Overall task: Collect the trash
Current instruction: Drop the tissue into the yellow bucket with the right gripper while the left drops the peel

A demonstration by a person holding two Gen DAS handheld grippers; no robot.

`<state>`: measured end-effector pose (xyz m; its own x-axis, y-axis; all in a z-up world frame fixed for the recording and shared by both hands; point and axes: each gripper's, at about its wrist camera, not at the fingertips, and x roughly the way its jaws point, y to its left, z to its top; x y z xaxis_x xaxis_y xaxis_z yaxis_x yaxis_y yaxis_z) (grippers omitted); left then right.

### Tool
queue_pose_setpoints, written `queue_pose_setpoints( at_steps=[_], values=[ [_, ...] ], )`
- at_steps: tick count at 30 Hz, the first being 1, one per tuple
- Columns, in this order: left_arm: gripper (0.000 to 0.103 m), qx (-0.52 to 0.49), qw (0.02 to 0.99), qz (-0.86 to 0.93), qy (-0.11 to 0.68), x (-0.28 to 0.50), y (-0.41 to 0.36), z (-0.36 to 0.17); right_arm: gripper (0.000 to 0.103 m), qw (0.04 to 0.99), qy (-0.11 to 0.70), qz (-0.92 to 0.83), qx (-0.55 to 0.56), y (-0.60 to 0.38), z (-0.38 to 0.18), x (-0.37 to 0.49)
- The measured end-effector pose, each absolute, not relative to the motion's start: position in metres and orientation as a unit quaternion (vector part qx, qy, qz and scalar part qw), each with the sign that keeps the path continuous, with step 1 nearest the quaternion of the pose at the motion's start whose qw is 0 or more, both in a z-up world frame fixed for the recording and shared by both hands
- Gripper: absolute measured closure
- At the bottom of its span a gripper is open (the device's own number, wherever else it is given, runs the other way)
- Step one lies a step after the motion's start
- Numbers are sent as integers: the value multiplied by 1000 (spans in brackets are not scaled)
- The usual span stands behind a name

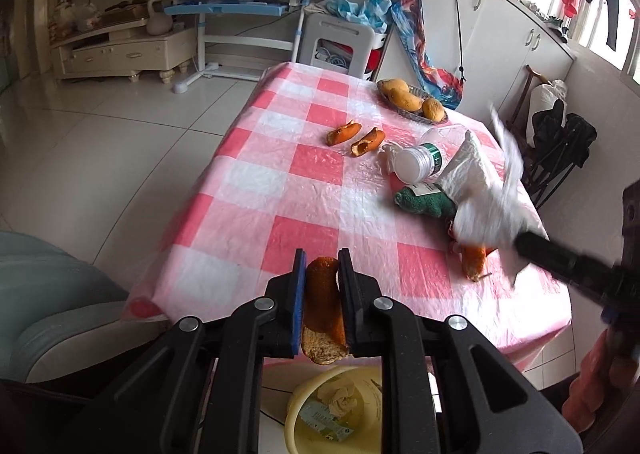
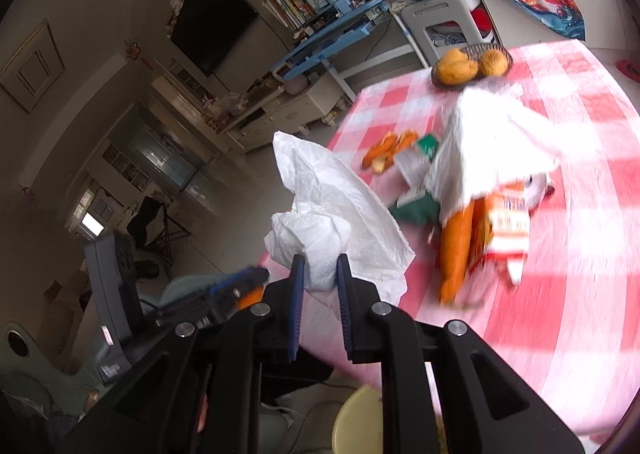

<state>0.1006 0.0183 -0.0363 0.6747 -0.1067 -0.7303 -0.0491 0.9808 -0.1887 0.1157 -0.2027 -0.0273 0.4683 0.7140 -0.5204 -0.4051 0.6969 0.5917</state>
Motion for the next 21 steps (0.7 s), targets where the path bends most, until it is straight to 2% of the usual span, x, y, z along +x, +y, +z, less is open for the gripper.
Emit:
queue_pose_setpoints(
  at_steps=[12, 13, 15, 16, 17, 21],
  values=[
    [88, -105, 905, -55, 408, 50, 33, -26, 83, 790, 524, 318, 12, -153, -89, 52],
    [88, -105, 902, -60, 414, 45, 31, -29, 80, 787, 532, 313, -2, -150, -95, 49],
    [88, -100, 896, -67, 427, 38, 24, -36, 67, 795, 532, 293, -24, -150, -98, 47],
    [88, -95, 891, -71, 437, 35, 18, -42, 52, 804, 523, 281, -19, -154, -95, 46],
    [88, -93, 887, -74, 446, 31, 14, -46, 44, 815, 513, 269, -9, -161, -91, 49],
    [87, -71, 849, -107, 512, 26, -11, -77, 44, 869, 434, 221, 87, -207, -61, 51]
  ],
)
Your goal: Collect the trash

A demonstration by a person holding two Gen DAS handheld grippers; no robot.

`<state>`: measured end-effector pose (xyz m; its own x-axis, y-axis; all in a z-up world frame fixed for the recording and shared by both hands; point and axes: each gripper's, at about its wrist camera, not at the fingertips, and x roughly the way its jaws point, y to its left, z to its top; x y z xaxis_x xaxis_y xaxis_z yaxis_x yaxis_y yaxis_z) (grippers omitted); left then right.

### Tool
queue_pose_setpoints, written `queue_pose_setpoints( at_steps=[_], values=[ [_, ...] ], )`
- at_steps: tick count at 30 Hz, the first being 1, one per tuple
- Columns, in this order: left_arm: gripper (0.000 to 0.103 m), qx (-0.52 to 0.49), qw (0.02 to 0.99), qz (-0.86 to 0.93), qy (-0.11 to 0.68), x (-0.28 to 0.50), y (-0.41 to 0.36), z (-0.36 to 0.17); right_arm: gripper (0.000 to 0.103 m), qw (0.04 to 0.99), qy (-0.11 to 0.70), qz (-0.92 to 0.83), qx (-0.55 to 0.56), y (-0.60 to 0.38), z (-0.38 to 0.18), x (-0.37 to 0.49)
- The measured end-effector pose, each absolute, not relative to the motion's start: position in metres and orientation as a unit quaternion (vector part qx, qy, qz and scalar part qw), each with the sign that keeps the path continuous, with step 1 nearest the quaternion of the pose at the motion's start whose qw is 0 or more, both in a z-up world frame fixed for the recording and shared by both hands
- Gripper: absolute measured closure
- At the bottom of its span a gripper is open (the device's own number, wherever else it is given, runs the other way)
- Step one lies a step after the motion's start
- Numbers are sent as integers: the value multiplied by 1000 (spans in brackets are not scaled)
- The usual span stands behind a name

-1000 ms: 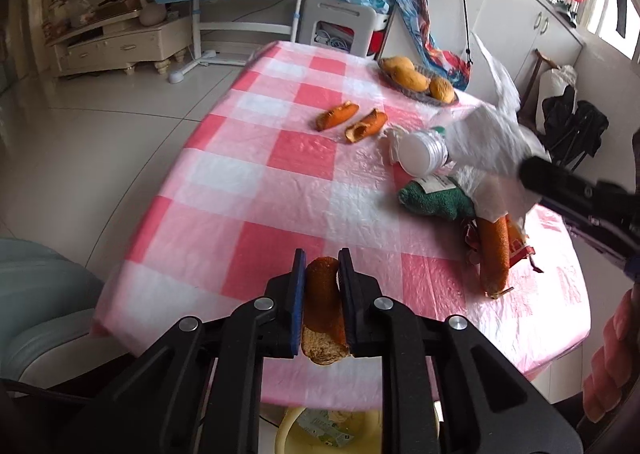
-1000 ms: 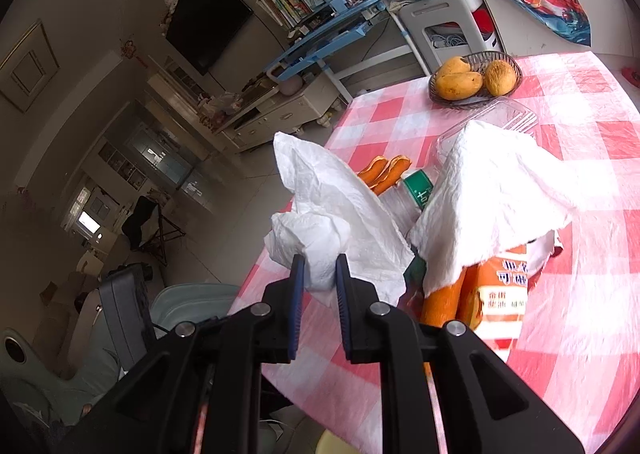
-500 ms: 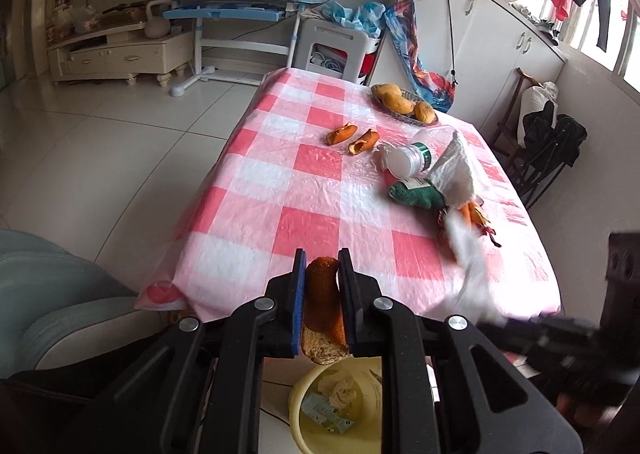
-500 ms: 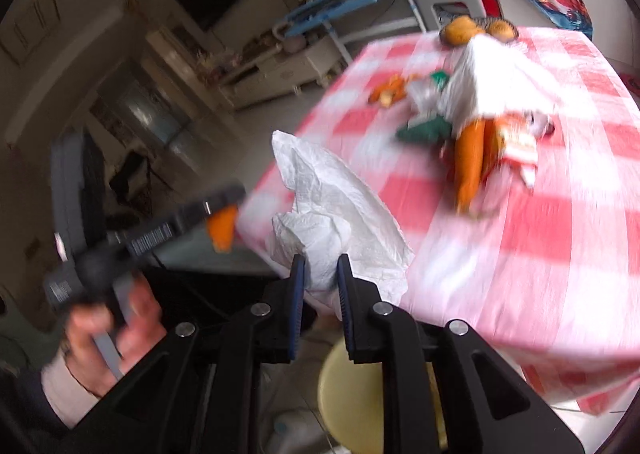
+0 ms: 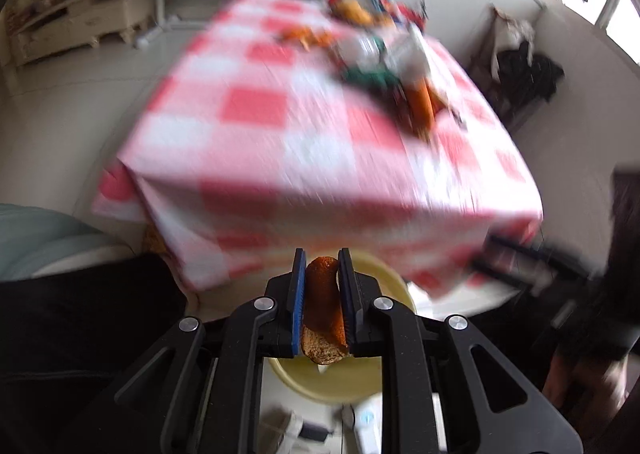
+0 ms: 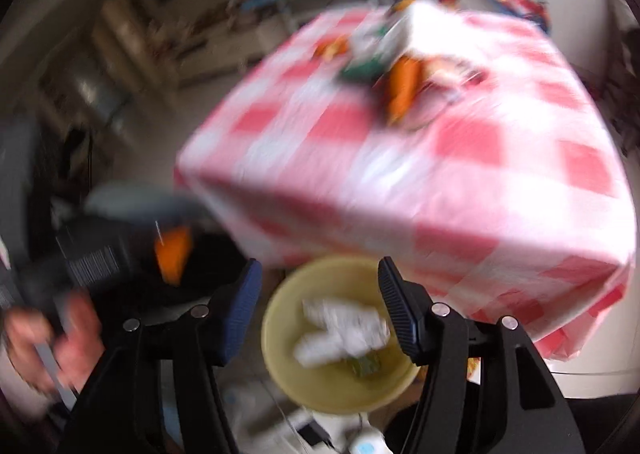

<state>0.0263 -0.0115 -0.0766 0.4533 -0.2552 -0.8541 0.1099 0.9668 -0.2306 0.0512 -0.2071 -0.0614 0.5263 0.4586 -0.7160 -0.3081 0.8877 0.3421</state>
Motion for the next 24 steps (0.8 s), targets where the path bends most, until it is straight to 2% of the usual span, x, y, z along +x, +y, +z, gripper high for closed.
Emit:
queue_pose_setpoints(
  at_steps=[2, 4, 6, 7, 9, 12, 14, 17, 24],
  values=[
    [85, -41, 838, -121, 531, 22, -26, -87, 33, 893, 381, 201, 130, -230, -47, 46],
    [79, -26, 846, -121, 519, 19, -32, -84, 31, 910, 341, 181, 154, -243, -38, 44],
    [54, -16, 866, -109, 488, 20, -33, -69, 30, 918, 322, 162, 167, -249, -35, 49],
    [46, -7, 883, -93, 460, 21, -32, -56, 30, 922, 316, 149, 168, -250, -36, 51],
    [25, 7, 914, -57, 401, 24, -30, -33, 28, 927, 308, 134, 167, -250, -33, 56],
    [20, 14, 943, -13, 333, 41, -29, -3, 26, 931, 308, 118, 158, -244, -34, 56],
    [18, 1, 950, -14, 311, 53, -28, 13, 26, 930, 320, 111, 144, -236, -35, 58],
    [10, 14, 958, -16, 287, 69, -34, 28, 26, 931, 332, 107, 110, -221, -41, 46],
    [7, 51, 959, -14, 279, 78, -23, 9, 26, 930, 353, 79, 64, -203, -49, 53]
  ],
)
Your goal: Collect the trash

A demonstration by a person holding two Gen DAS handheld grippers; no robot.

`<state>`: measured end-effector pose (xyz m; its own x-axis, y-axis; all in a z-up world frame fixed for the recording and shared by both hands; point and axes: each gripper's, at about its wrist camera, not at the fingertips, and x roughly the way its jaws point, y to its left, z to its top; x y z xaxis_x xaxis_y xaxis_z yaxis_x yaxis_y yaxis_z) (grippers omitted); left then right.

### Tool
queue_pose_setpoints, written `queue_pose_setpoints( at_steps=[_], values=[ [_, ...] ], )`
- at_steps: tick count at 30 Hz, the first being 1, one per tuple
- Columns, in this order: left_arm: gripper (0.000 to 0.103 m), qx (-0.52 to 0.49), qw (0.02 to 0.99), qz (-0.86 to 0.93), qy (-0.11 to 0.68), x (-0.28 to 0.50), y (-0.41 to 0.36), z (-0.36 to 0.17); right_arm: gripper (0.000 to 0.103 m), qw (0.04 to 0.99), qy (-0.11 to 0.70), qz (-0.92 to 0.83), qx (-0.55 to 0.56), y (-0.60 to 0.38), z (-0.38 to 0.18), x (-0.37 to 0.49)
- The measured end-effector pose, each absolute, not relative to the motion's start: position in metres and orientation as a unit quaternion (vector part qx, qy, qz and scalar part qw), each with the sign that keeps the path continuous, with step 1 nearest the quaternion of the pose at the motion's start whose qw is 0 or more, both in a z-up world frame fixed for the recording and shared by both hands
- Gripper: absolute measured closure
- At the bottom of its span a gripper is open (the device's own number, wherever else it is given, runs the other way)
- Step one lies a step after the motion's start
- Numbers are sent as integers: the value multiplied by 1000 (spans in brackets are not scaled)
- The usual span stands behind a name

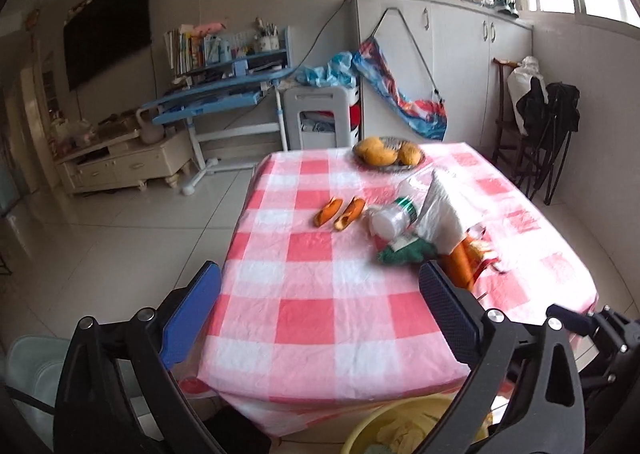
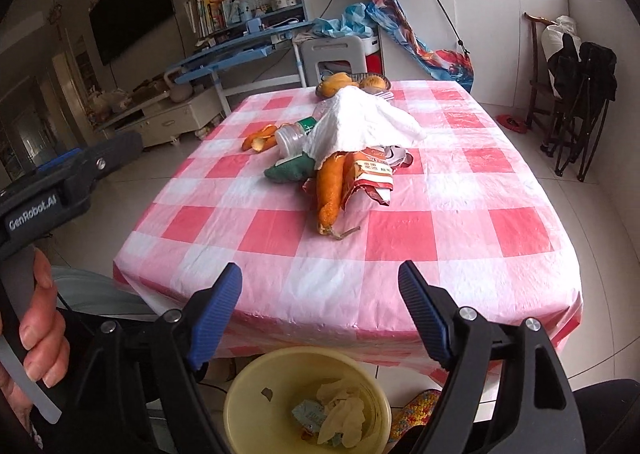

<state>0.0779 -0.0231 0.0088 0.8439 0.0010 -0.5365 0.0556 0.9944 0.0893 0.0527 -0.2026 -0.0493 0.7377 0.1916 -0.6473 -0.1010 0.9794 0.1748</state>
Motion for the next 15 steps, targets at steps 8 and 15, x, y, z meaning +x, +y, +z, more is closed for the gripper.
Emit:
queue_pose_setpoints(
  at_steps=[8, 15],
  values=[
    [7, -1, 961, 4, 278, 86, 13, 14, 26, 920, 386, 41, 46, -187, -58, 68],
    [7, -45, 958, 27, 282, 93, 34, 10, 26, 912, 409, 23, 34, -178, -60, 72]
  ],
)
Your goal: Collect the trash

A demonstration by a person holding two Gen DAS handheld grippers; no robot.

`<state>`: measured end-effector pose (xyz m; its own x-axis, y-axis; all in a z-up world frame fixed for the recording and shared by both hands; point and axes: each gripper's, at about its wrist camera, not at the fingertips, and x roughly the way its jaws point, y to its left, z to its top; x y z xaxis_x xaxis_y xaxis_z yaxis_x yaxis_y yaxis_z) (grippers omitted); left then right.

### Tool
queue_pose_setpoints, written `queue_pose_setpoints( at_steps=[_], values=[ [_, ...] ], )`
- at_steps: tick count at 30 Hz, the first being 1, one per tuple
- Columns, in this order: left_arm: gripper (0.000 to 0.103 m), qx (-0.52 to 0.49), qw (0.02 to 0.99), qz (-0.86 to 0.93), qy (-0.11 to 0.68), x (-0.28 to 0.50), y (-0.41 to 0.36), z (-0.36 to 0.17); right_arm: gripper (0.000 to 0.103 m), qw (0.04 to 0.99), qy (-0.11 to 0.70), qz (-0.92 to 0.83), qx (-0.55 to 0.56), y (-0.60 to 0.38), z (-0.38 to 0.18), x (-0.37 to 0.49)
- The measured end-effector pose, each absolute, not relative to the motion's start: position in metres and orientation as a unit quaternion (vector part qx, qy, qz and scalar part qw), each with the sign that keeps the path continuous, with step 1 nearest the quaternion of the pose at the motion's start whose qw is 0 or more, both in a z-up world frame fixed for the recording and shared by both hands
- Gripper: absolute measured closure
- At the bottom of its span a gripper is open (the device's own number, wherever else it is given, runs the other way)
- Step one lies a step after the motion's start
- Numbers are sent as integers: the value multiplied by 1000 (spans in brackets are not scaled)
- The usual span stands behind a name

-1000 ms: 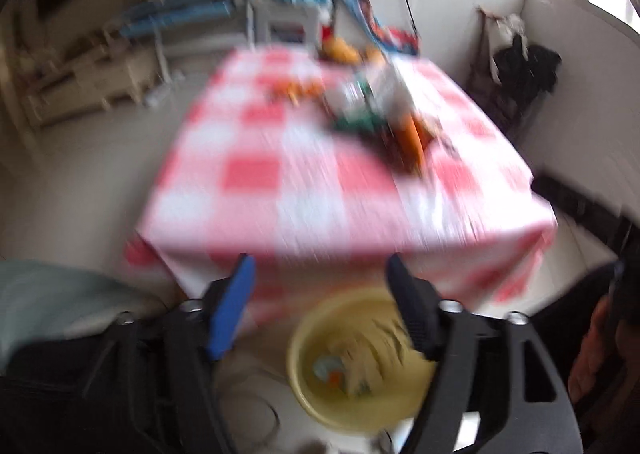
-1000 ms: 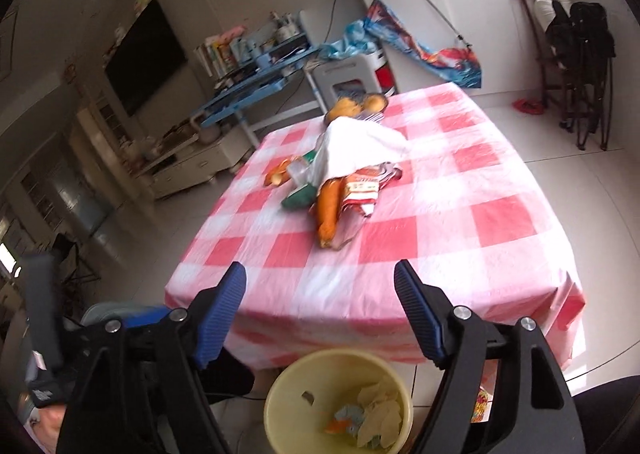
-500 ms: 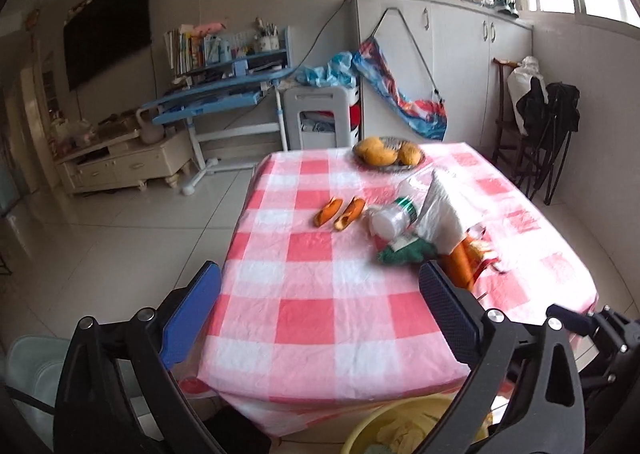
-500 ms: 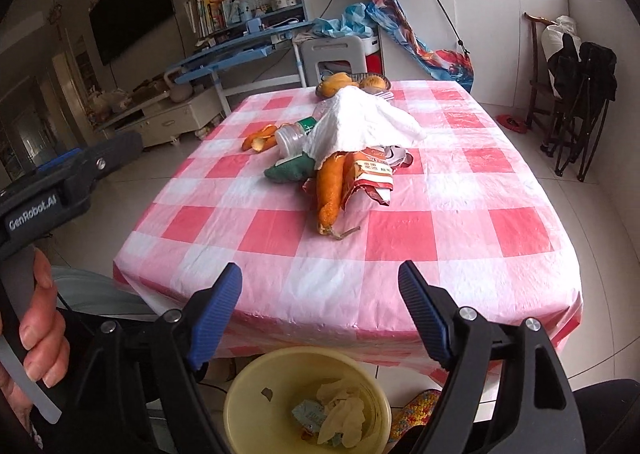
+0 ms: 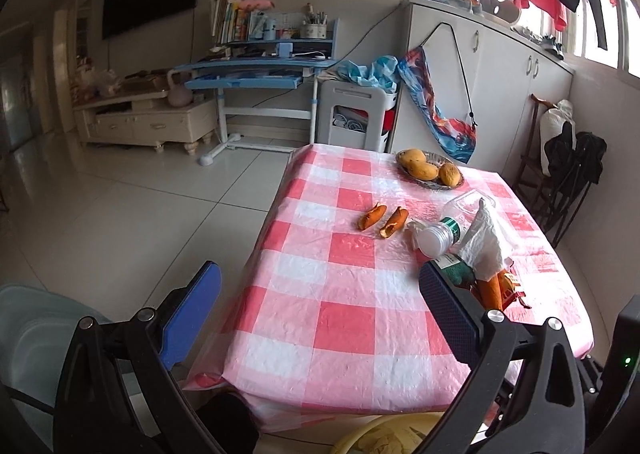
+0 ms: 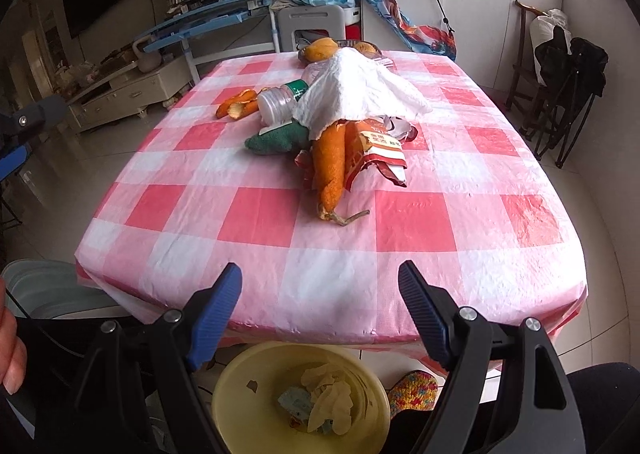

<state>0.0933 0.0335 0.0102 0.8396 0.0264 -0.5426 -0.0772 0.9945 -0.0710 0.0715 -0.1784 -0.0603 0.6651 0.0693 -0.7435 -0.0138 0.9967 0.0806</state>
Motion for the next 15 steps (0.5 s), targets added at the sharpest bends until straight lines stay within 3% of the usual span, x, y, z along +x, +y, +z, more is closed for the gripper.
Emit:
queue_pose_setpoints(
  at_steps=[15],
  values=[
    [7, -13, 957, 28, 288, 95, 23, 4, 26, 908, 418, 18, 20, -173, -61, 69]
  ],
)
